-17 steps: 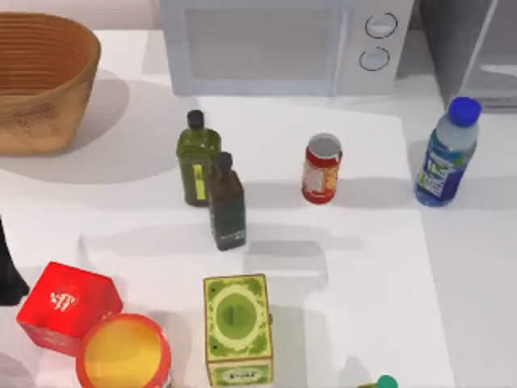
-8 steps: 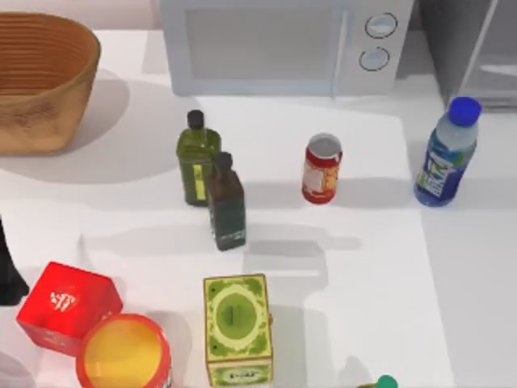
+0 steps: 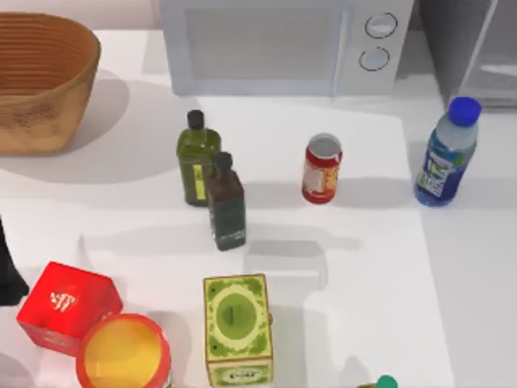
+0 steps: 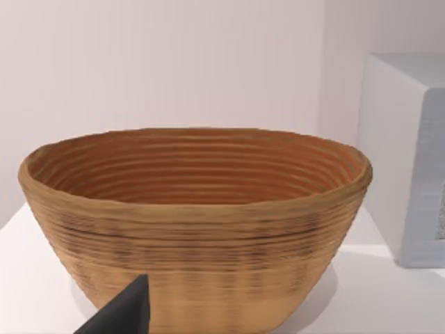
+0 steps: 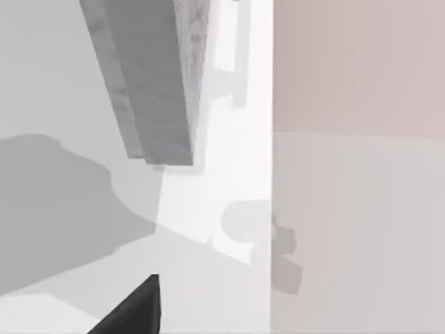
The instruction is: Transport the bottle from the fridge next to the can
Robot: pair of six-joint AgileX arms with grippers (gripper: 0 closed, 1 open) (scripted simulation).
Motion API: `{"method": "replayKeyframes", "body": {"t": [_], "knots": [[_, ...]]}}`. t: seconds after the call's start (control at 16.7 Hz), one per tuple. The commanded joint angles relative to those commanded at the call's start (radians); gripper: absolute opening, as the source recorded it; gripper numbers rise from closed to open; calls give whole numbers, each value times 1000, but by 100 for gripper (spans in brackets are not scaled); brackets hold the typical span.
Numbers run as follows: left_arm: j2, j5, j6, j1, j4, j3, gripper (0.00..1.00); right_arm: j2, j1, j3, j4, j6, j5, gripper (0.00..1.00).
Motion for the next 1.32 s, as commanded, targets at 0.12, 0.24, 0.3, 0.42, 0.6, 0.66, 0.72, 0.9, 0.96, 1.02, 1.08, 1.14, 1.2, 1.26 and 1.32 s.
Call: {"method": "replayKeyframes", "body": {"t": [0.12, 0.24, 0.3, 0.42, 0.6, 0.66, 0.72, 0.9, 0.96, 1.02, 1.08, 1.14, 1.2, 1.26, 1.32], "knots": [[0, 0, 0, 0, 0, 0, 100, 5, 80, -4, 109, 135, 16, 100], [0, 0, 0, 0, 0, 0, 100, 10, 176, -8, 238, 298, 37, 100], [0, 0, 0, 0, 0, 0, 100, 12, 228, -11, 307, 387, 50, 100], [0, 0, 0, 0, 0, 0, 100, 15, 336, -16, 454, 574, 77, 100], [0, 0, 0, 0, 0, 0, 100, 17, 498, -24, 678, 846, 116, 100], [0, 0, 0, 0, 0, 0, 100, 17, 549, -26, 749, 928, 128, 100], [0, 0, 0, 0, 0, 0, 100, 16, 596, -28, 816, 1004, 138, 100], [0, 0, 0, 0, 0, 0, 100, 10, 714, -30, 976, 1174, 162, 100], [0, 0, 0, 0, 0, 0, 100, 8, 741, -30, 1011, 1210, 167, 100], [0, 0, 0, 0, 0, 0, 100, 5, 761, -30, 1035, 1234, 171, 100], [0, 0, 0, 0, 0, 0, 100, 4, 773, -30, 1048, 1248, 173, 100], [0, 0, 0, 0, 0, 0, 100, 3, 776, -30, 1052, 1252, 173, 100], [0, 0, 0, 0, 0, 0, 100, 3, 776, -30, 1052, 1252, 173, 100], [0, 0, 0, 0, 0, 0, 100, 3, 776, -30, 1052, 1252, 173, 100], [0, 0, 0, 0, 0, 0, 100, 3, 776, -30, 1052, 1252, 173, 100]]}}
